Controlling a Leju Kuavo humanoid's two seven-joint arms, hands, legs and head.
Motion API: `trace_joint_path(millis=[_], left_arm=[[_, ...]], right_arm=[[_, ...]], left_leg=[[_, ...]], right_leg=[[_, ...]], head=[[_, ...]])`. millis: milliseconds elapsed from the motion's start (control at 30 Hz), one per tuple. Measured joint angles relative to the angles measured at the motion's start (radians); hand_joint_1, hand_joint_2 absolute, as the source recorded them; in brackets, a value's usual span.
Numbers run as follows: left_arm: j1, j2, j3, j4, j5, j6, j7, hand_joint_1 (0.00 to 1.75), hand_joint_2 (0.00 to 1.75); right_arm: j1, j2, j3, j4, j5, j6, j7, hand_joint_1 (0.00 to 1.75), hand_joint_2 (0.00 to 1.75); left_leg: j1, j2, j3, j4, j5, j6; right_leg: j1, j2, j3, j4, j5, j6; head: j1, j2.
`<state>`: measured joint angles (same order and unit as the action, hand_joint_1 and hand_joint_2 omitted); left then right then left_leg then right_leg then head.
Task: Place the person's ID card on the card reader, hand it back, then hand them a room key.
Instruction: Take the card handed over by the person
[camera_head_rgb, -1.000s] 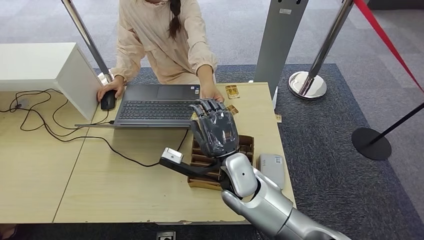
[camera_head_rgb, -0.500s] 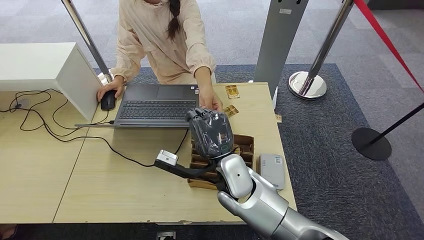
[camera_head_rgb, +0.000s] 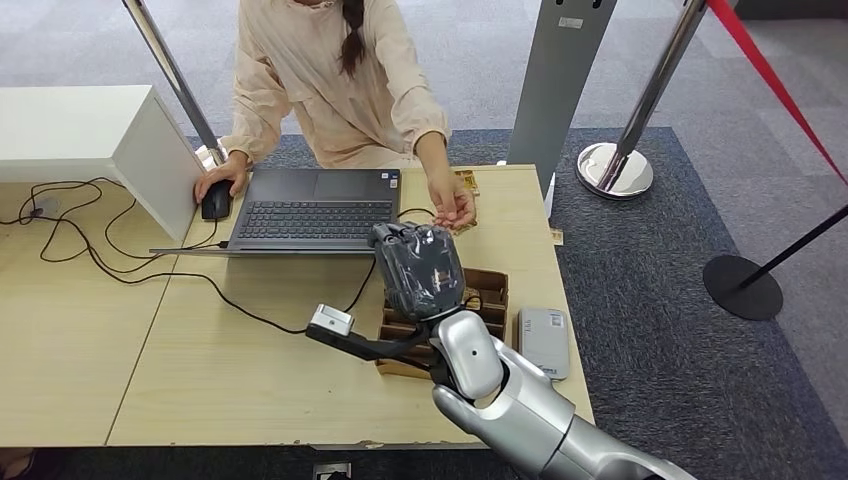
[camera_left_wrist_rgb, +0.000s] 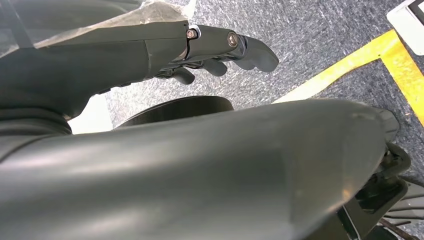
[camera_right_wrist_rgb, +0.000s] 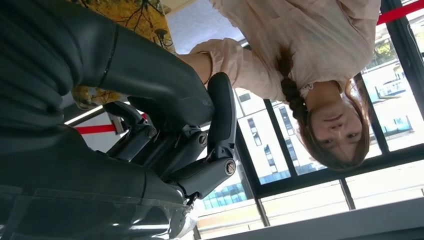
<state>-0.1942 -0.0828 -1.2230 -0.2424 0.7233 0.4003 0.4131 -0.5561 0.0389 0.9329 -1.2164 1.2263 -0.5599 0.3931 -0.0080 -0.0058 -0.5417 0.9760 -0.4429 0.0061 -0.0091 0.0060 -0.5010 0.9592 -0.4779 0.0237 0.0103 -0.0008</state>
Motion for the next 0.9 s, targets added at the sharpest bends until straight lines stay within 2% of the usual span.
trace_joint_path(millis=[300,467,667,900], left_arm=[[0.000,0.000,0.000,0.000,-0.006,0.000,0.003,0.00,0.00],[0.001,0.000,0.000,0.000,-0.007,0.000,0.008,0.00,0.00],[0.005,-0.003,0.000,0.001,-0.006,0.009,0.030,0.00,0.00],[0.012,-0.003,0.000,0.002,0.008,0.008,0.032,0.00,0.00]], right_arm=[[-0.005,-0.003,0.001,-0.003,0.022,0.002,0.020,1.75,1.75],[-0.017,-0.022,-0.008,-0.021,0.042,0.018,0.051,1.75,1.75],[-0.019,-0.072,-0.027,-0.060,0.073,0.046,0.086,1.75,1.75],[-0.019,-0.154,-0.052,-0.114,0.145,0.127,0.136,1.75,1.75]], left_leg=[[0.000,0.000,0.000,0.000,0.000,0.000],[0.000,0.000,0.000,0.000,0.000,0.000],[0.000,0.000,0.000,0.001,0.000,0.000],[0.000,0.000,0.000,0.001,0.000,0.000]], right_leg=[[0.000,0.000,0.000,0.000,0.000,0.000],[0.000,0.000,0.000,0.000,0.000,0.000],[0.000,0.000,0.000,0.000,0.000,0.000],[0.000,0.000,0.000,0.000,0.000,0.000]], head=[[0.000,0.000],[0.000,0.000],[0.000,0.000],[0.000,0.000]])
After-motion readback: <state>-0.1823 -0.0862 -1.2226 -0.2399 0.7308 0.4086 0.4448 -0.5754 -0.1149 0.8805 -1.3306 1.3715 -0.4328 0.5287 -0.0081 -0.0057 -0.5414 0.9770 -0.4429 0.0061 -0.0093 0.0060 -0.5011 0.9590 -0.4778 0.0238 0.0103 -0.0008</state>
